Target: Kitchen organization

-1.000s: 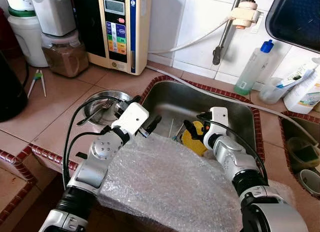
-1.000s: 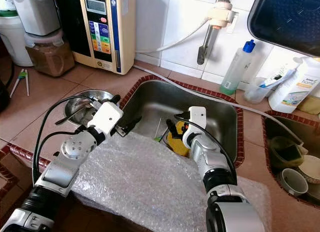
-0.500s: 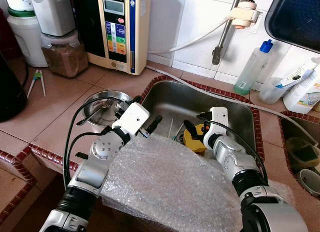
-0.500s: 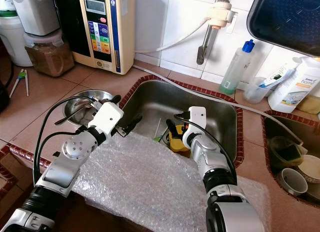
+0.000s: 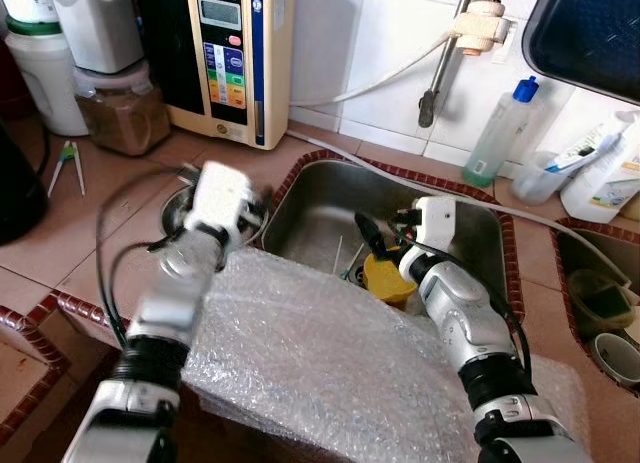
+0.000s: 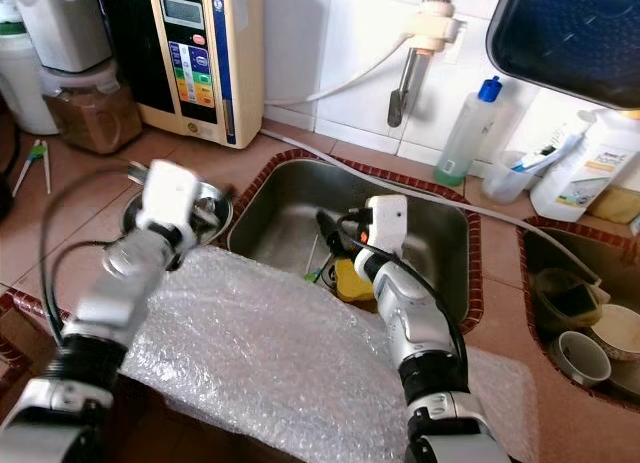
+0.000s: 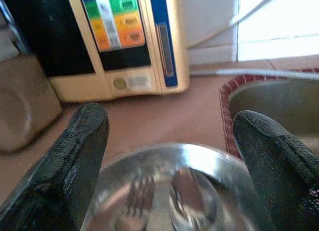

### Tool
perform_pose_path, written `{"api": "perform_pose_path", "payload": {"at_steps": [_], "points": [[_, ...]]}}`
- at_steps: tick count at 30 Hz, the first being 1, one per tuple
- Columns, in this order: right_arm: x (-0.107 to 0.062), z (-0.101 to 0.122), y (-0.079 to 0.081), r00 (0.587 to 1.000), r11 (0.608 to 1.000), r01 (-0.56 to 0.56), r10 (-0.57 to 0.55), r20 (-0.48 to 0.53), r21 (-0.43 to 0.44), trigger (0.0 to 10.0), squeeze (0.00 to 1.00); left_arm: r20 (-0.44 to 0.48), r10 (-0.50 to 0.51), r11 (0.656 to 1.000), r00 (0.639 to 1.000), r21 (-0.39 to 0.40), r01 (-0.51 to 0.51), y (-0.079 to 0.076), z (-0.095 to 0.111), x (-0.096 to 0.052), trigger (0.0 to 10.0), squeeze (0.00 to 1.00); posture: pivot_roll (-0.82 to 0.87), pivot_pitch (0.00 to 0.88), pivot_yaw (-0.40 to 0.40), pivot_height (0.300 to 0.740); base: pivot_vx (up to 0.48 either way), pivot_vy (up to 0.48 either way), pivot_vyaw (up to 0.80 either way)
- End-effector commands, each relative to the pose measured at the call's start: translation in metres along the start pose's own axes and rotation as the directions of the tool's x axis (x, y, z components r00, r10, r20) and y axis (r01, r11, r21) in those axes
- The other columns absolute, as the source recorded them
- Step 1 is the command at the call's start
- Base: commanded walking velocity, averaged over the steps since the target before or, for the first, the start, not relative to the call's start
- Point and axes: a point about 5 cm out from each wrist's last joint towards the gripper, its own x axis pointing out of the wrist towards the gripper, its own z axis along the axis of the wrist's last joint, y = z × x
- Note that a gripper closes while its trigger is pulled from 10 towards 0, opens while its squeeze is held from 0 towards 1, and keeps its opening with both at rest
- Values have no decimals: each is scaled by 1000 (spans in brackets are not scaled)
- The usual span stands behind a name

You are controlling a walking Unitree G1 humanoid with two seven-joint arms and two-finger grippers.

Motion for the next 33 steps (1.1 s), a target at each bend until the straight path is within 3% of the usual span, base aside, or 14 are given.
{"api": "perform_pose_path", "payload": {"at_steps": [1,6,11,15,21,22,23,24,25,26,33], "points": [[0,5,-4,1000,1000,12,-12,18,-5,10000,0,-21,-25,1000,999,-8,25,-9,-3,1,10000,0,29,0,-75,740,0,0,0],[-3,8,-2,999,1000,26,-25,38,-12,10000,0,-78,0,1000,997,-23,-2,-5,-11,2,10000,0,23,0,-62,740,0,0,0],[-7,11,0,998,1000,21,-20,58,-10,10000,0,-140,-39,998,989,-52,32,-6,-16,5,10000,0,15,0,-47,740,0,0,0],[-10,12,13,995,996,-89,89,55,-4,10000,0,-217,-41,998,975,-57,30,-1,-21,8,10000,0,8,0,-37,740,0,0,0],[-13,17,21,987,988,-152,152,58,-5,10000,0,-253,-48,993,966,-114,19,3,-23,9,10000,0,7,0,-27,740,0,0,0],[-13,19,21,987,988,-152,153,58,-12,10000,0,-259,-53,992,964,-123,22,3,-23,9,9176,0,6,2,-18,740,0,0,0],[-15,22,20,986,987,-157,159,57,-33,10000,0,-270,-71,989,960,-142,33,3,-23,8,4902,0,4,7,-7,740,0,0,0],[-16,23,19,985,986,-161,163,53,-50,10000,0,-277,-81,987,958,-154,39,3,-24,8,3176,0,4,10,0,740,0,0,0],[-17,24,19,985,985,-164,167,51,-61,10000,0,-281,-87,986,956,-161,43,3,-24,8,3176,0,4,10,3,740,0,0,0],[-19,26,17,984,982,-171,175,43,-81,10000,0,-298,-103,985,949,-166,54,3,-25,7,0,0,2,14,14,740,0,0,0],[-23,44,14,971,962,-228,235,35,-148,10000,0,-348,-190,970,918,-212,120,7,-28,1,0,0,3,26,36,740,0,0,0]]}}
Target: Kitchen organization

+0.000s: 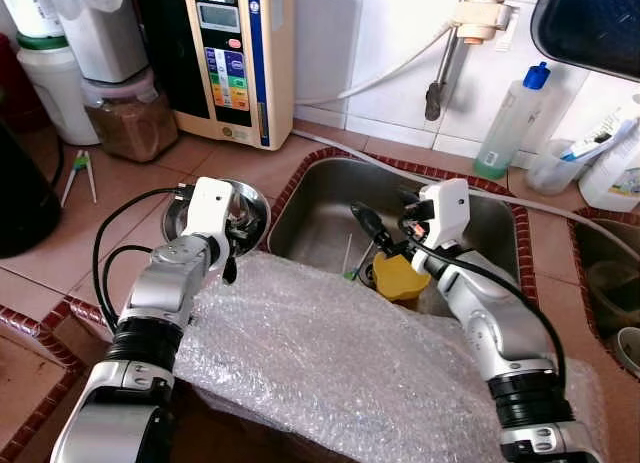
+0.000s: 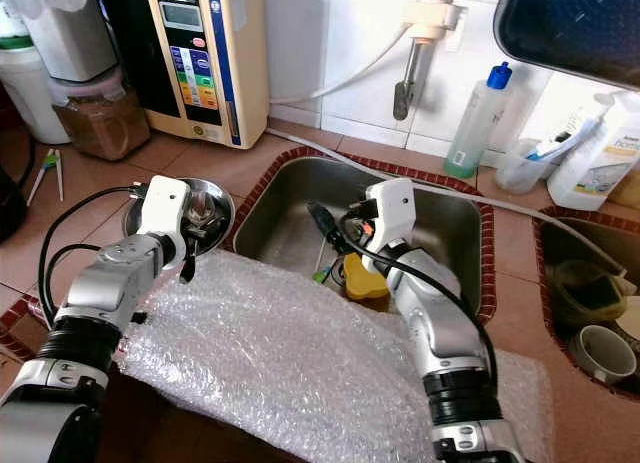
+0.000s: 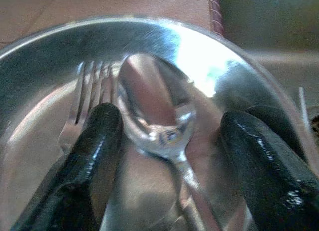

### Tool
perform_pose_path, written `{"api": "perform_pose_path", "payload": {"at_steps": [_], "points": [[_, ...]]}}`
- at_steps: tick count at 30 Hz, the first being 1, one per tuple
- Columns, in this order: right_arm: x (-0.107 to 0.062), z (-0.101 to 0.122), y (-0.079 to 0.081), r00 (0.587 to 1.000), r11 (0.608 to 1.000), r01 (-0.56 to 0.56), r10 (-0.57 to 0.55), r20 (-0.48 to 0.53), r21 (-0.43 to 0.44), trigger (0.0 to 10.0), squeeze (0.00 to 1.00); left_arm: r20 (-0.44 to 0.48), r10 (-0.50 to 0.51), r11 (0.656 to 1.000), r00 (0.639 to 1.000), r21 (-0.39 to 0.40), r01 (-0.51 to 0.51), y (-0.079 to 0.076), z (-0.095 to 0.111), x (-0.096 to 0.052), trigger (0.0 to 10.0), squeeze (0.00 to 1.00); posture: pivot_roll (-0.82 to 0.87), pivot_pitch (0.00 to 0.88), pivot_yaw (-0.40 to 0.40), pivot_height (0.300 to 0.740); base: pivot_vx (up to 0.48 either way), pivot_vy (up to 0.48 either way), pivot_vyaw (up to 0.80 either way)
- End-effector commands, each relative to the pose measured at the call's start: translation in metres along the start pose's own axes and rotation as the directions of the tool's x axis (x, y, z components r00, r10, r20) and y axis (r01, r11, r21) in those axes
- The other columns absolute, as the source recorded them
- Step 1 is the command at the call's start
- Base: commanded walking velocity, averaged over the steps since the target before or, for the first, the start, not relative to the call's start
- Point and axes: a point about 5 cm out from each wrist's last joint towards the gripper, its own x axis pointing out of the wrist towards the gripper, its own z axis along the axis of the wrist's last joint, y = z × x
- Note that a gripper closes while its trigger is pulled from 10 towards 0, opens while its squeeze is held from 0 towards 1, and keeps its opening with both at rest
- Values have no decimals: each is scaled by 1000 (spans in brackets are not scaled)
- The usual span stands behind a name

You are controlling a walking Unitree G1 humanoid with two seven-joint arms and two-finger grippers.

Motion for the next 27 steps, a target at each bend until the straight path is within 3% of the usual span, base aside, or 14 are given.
{"api": "perform_pose_path", "payload": {"at_steps": [1,6,18,27], "points": [[1,12,3,999,999,-39,40,18,-21,10000,0,-14,-35,999,999,8,35,2,3,-3,0,0,3,26,36,740,0,0,0],[3,21,7,997,996,-82,82,12,-26,10000,0,-45,9,1000,999,-24,-10,21,5,-7,0,0,9,26,41,740,0,0,0],[4,38,13,990,990,-138,138,4,18,10000,0,-98,47,993,994,-100,-57,44,-3,-14,0,0,-13,50,20,740,0,0,0],[-7,11,21,975,986,-158,165,-146,61,10000,0,-96,-51,990,994,-137,37,27,-4,-14,0,0,1,22,-2,740,0,0,0]]}}
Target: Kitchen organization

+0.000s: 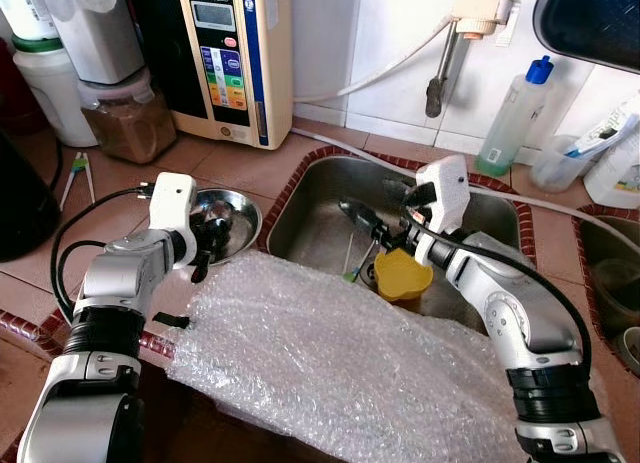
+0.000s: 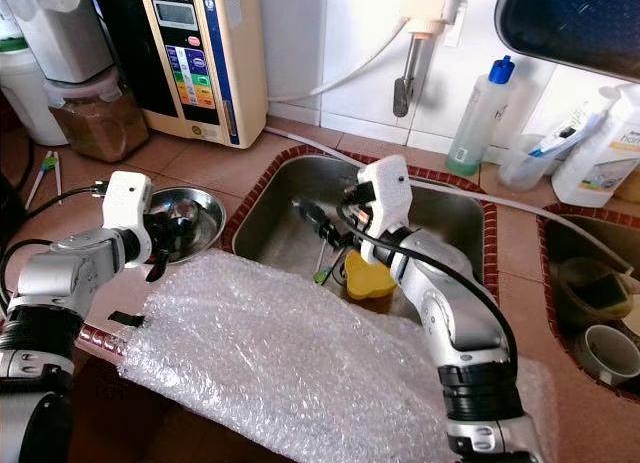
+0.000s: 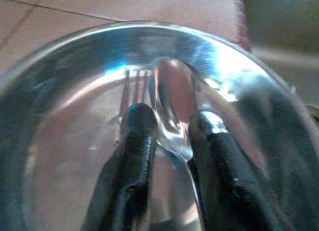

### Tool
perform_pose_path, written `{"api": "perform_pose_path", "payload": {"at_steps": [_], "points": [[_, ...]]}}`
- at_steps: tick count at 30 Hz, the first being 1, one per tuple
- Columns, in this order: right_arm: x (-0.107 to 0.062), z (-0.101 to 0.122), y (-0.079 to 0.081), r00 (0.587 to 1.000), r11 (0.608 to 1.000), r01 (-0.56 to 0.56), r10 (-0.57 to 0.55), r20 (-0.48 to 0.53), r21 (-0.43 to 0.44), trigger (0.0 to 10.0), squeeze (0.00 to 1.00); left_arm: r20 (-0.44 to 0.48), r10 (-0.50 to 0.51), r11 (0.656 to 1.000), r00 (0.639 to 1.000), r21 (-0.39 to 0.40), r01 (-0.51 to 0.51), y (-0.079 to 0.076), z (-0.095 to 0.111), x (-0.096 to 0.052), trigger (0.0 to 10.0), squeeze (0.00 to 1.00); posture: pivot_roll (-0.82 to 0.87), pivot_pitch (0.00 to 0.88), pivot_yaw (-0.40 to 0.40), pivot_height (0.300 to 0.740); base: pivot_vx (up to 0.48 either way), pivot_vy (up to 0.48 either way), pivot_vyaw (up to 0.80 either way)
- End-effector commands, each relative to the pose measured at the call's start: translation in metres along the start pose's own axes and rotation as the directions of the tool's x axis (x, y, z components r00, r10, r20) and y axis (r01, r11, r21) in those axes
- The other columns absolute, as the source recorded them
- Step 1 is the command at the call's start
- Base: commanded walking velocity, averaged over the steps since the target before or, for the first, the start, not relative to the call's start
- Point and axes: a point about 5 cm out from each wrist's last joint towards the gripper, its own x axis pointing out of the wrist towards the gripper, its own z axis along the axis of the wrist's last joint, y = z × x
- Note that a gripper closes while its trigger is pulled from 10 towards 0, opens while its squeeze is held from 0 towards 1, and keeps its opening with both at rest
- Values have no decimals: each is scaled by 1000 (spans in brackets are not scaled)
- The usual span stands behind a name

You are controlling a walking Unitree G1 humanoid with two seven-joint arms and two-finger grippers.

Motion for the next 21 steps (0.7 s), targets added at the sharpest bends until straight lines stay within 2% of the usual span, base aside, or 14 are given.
{"api": "perform_pose_path", "payload": {"at_steps": [1,2,4,6,8,12,16,21], "points": [[-1,-6,6,998,1000,-27,27,-58,-5,10000,0,-32,-15,1000,999,-13,15,-2,-7,0,0,0,-9,25,7,740,0,0,0],[-1,-14,10,994,999,-47,47,-99,1,10000,0,-33,-17,1000,999,-21,16,-3,-9,0,0,0,-15,23,10,740,0,0,0],[-1,-18,13,992,999,-54,53,-113,-3,10000,0,-35,-16,999,999,-30,15,-4,-12,0,0,0,-17,20,11,740,0,0,0],[-4,-22,16,991,998,-56,60,-118,36,10000,0,-40,-16,1000,999,-23,15,-6,-17,1,0,0,-13,16,10,740,0,0,0],[-6,-24,11,995,997,1,6,-98,72,10000,0,-21,0,1000,1000,-13,0,-9,-17,0,0,0,-12,19,15,740,0,0,0],[-7,-25,8,995,997,36,-30,-93,71,10000,0,14,43,999,999,5,-43,-7,-16,-2,0,0,-13,20,10,740,0,0,0],[-5,-23,6,995,996,72,-68,-68,61,10000,0,96,77,996,992,36,-81,-10,-9,-4,0,0,-9,21,2,740,0,0,0],[-5,-22,4,993,990,109,-105,-45,90,10000,0,185,81,994,979,60,-93,-19,-3,-9,0,0,-8,26,2,740,0,0,0]]}}
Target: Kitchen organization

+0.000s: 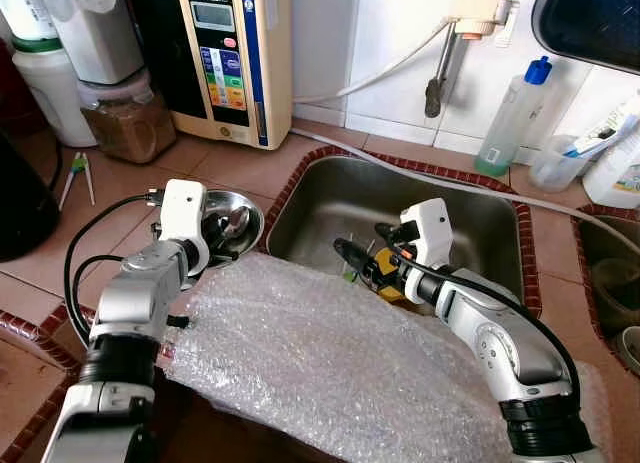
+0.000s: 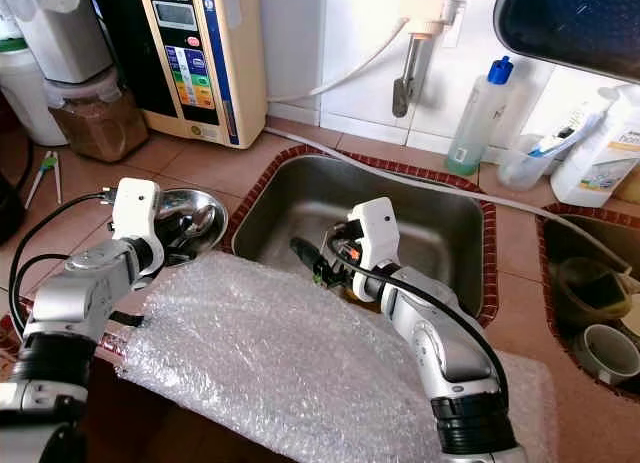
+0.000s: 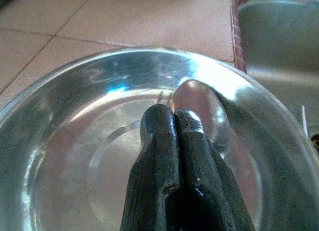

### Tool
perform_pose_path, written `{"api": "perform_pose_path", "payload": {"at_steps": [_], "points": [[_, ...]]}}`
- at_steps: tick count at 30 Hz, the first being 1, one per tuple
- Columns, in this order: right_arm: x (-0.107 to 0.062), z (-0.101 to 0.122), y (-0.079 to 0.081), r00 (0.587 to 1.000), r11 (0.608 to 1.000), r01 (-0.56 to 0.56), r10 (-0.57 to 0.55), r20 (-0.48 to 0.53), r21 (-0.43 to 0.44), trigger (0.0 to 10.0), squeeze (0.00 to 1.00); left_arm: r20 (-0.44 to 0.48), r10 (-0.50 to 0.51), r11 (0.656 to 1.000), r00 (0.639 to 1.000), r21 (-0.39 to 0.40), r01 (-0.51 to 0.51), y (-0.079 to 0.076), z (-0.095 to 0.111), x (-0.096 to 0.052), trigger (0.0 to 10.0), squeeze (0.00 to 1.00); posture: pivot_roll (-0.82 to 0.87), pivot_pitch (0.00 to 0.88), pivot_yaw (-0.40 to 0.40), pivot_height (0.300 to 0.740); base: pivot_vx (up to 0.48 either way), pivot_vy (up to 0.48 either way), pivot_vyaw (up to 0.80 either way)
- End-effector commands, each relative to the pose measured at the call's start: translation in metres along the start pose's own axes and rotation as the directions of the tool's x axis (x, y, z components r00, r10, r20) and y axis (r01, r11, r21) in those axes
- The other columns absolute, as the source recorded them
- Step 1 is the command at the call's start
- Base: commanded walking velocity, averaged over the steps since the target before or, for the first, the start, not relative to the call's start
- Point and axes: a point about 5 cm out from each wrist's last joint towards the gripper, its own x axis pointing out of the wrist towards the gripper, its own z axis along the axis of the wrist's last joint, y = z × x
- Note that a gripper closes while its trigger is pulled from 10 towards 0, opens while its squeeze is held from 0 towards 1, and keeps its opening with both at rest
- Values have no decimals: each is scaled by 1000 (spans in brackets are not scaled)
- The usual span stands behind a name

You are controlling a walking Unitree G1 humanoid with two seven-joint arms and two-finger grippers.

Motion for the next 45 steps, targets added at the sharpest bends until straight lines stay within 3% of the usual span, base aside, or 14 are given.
{"api": "perform_pose_path", "payload": {"at_steps": [1,4,14,21,22,23,24,25,31,36,45], "points": [[-3,3,-5,999,999,33,-33,24,-1,10000,0,49,5,1000,999,29,-7,-3,8,-3,0,0,-8,26,2,740,0,0,0],[-3,1,-7,998,998,60,-60,24,-3,10000,0,120,10,995,993,100,-22,-11,10,-7,0,0,-9,28,2,740,0,0,0],[-3,4,-10,995,996,87,-88,50,7,10000,0,153,56,994,987,89,-70,-12,9,-10,0,0,-10,28,-1,740,0,0,0],[-3,17,-19,971,983,186,-185,148,11,10000,0,297,111,982,948,114,-151,-13,20,-19,0,0,-10,29,-3,740,0,0,0],[-5,20,-21,964,979,206,-203,175,0,10000,0,327,112,979,938,125,-160,-15,22,-22,4588,0,-10,29,-4,740,0,0,0],[-5,20,-21,964,979,206,-203,175,0,10000,0,327,112,979,938,125,-160,-15,22,-22,4588,0,-10,29,-4,740,0,0,0],[-5,21,-22,959,977,215,-211,189,-3,10000,0,342,117,977,932,127,-170,-16,23,-23,8980,0,-10,28,-5,740,0,0,0],[-7,25,-23,949,973,231,-225,220,-2,10000,0,382,122,973,916,137,-186,-18,26,-26,10000,0,-11,29,-5,740,0,0,0],[-11,31,-26,924,961,275,-259,282,-17,10000,0,496,95,968,863,156,-196,-31,33,-38,10000,0,-14,31,-10,740,0,0,0],[-13,29,-28,916,953,302,-282,287,-29,10000,0,517,71,970,853,162,-179,-39,30,-43,10000,0,-15,33,-13,740,0,0,0],[-22,28,-33,890,932,356,-319,325,-61,10000,0,519,121,972,846,112,-208,-40,16,-57,10000,0,-24,34,-15,740,0,0,0]]}}
